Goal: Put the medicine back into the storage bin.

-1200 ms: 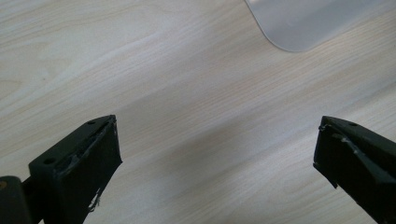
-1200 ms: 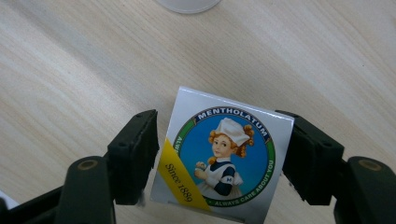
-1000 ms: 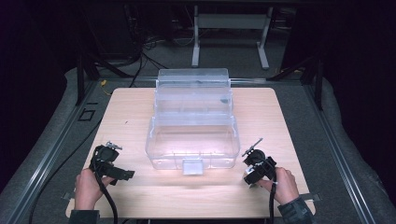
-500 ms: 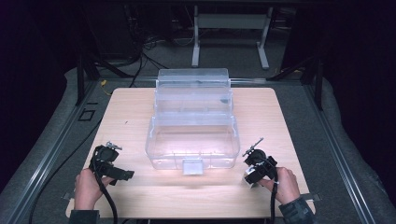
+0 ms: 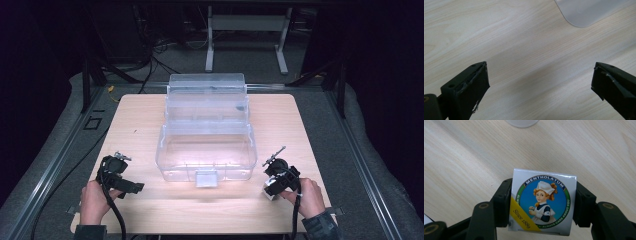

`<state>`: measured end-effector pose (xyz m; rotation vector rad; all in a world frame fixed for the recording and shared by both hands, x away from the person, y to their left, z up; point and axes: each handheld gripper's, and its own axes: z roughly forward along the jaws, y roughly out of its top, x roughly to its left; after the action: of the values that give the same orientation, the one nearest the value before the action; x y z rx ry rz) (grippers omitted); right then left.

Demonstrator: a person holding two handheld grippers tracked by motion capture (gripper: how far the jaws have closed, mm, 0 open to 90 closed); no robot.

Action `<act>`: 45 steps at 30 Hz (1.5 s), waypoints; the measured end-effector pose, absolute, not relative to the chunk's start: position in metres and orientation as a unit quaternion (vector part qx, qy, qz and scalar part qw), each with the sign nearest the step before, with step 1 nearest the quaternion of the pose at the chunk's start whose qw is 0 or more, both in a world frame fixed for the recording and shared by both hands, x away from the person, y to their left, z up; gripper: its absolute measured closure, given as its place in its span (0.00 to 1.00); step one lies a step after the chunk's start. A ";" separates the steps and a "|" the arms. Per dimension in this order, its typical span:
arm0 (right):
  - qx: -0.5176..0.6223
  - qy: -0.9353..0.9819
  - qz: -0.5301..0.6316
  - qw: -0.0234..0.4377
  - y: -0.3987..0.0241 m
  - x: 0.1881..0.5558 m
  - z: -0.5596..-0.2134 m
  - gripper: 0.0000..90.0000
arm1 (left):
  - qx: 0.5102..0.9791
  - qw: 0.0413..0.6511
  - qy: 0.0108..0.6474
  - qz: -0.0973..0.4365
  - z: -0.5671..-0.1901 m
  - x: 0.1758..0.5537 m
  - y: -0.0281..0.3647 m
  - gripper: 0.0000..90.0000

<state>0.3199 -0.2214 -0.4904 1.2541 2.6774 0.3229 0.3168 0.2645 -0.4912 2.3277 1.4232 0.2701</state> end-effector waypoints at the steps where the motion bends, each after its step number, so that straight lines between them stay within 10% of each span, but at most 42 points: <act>1: 0.420 0.897 0.110 0.084 -0.222 0.320 -0.489 0.48 | 0.832 0.198 0.509 0.096 -0.491 0.317 0.264 0.01; 45: 0.407 0.900 0.130 0.083 -0.225 0.323 -0.445 0.49 | 0.838 0.194 0.501 0.097 -0.492 0.317 0.261 0.02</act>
<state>0.3228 -0.2252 -0.4450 1.2149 2.6893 0.3883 0.3173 0.2614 -0.4916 2.3501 1.4040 0.2725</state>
